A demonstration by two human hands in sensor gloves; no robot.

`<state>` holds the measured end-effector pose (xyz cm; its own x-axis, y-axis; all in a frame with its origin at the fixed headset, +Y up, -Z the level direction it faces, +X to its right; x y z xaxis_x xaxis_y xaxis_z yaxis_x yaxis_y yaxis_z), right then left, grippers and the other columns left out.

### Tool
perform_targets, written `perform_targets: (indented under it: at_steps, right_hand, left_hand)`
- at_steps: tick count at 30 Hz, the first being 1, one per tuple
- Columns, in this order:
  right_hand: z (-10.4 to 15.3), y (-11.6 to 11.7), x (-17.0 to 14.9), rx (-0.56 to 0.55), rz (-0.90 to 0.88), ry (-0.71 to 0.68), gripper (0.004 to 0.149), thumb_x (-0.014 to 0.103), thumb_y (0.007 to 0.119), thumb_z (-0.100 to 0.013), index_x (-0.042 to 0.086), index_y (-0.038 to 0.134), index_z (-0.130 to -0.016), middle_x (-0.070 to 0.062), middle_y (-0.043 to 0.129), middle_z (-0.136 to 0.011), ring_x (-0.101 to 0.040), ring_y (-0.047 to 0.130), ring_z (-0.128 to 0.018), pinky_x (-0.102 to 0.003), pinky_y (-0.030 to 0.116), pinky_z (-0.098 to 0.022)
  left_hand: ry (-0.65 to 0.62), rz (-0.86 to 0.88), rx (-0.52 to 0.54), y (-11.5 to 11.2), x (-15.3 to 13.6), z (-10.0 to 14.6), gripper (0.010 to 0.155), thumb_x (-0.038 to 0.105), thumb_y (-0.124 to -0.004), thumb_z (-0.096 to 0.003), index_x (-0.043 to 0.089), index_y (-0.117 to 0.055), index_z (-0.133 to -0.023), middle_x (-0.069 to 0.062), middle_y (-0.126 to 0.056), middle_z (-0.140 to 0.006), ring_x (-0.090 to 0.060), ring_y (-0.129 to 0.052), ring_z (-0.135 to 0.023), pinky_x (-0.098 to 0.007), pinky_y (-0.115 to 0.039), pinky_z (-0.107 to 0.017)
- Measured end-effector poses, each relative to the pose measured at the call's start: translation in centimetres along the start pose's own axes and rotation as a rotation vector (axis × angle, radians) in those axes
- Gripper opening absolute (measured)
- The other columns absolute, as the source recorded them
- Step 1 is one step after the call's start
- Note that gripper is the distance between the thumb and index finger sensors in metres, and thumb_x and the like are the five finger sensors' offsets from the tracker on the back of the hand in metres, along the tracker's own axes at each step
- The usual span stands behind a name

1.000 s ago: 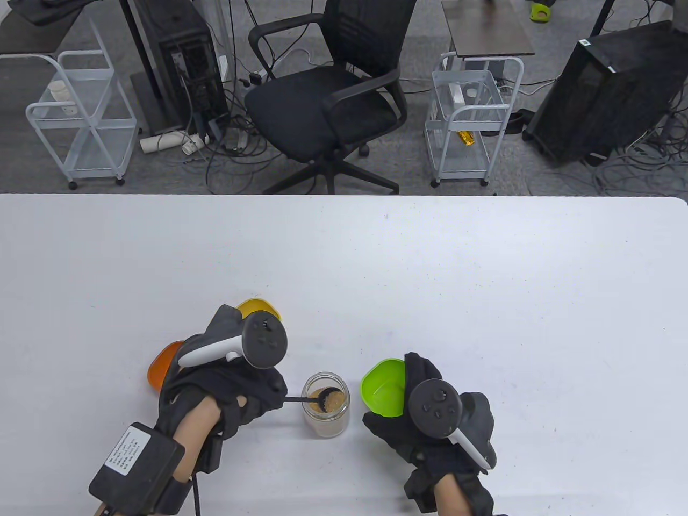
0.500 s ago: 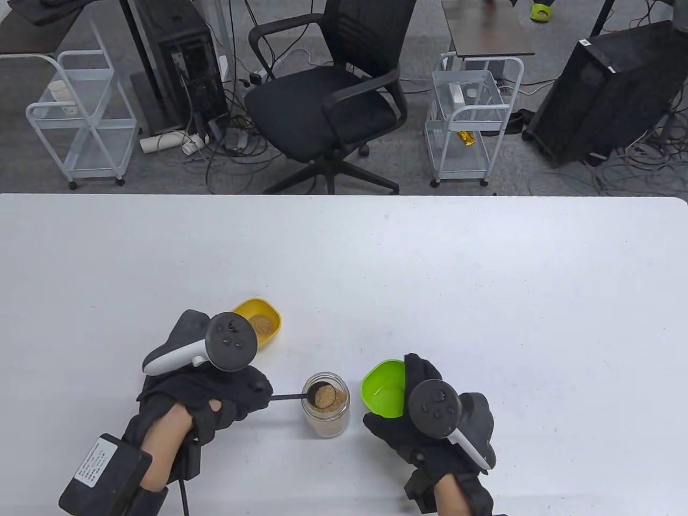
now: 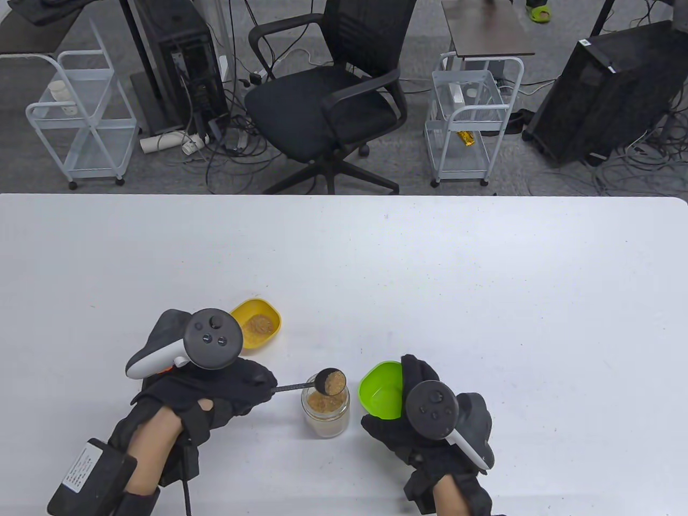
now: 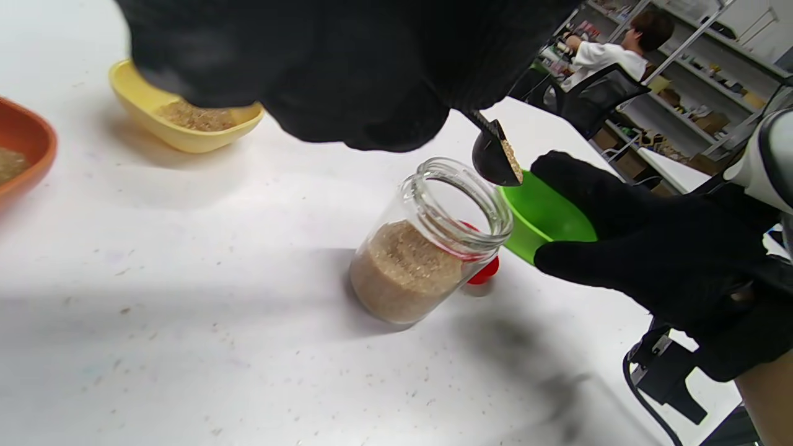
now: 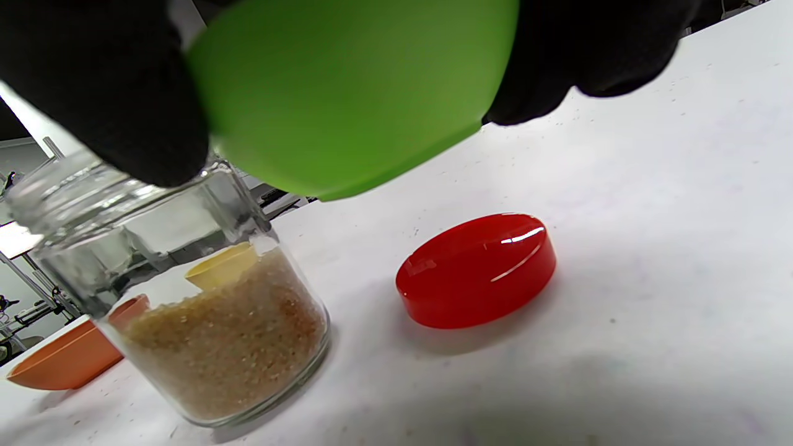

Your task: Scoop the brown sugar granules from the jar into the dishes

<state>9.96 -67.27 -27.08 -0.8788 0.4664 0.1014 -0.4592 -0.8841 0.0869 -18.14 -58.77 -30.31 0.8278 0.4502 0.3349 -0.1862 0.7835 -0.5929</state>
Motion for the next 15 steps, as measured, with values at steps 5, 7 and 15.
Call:
perform_targets:
  at_steps: [5, 7, 15]
  right_hand:
    - [0.0, 0.1, 0.0, 0.005, -0.022, -0.007, 0.116, 0.066, 0.090, -0.041, -0.007, 0.037, -0.113, -0.035, 0.048, -0.117, -0.052, 0.076, -0.086, -0.067, 0.066, -0.068]
    - [0.0, 0.0, 0.0, 0.002, -0.034, -0.011, 0.115, 0.066, 0.090, -0.041, -0.007, 0.037, -0.113, -0.034, 0.050, -0.116, -0.052, 0.077, -0.086, -0.067, 0.066, -0.068]
    - [0.1, -0.2, -0.1, -0.013, -0.064, -0.022, 0.115, 0.066, 0.090, -0.041, -0.006, 0.037, -0.113, -0.034, 0.048, -0.117, -0.052, 0.076, -0.086, -0.067, 0.065, -0.068]
  left_hand:
    - [-0.050, -0.040, 0.041, -0.4, 2.6, -0.8, 0.045, 0.037, -0.080, -0.0624, 0.012, -0.083, -0.101, -0.004, -0.101, -0.075, -0.018, -0.105, -0.042, -0.036, -0.095, -0.033]
    - [-0.059, -0.075, 0.061, -0.8, 3.6, -1.2, 0.045, 0.037, -0.080, -0.0623, 0.013, -0.083, -0.101, -0.003, -0.101, -0.076, -0.019, -0.105, -0.043, -0.037, -0.095, -0.034]
    - [-0.039, -0.313, 0.175, -2.4, 6.2, -2.1, 0.045, 0.038, -0.081, -0.0616, 0.017, -0.081, -0.102, -0.002, -0.099, -0.080, -0.020, -0.105, -0.048, -0.038, -0.094, -0.039]
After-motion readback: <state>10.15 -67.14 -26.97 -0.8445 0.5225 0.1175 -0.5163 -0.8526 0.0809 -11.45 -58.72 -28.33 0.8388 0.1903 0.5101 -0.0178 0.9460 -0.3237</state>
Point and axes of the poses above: the tracker on the back of each hand, its own x axis roughly to the thumb side, its own z axis roughly from the fingertips to the wrist, y = z × x, the point moved 4 cm from there along -z, roughly from the wrist to the fingertips
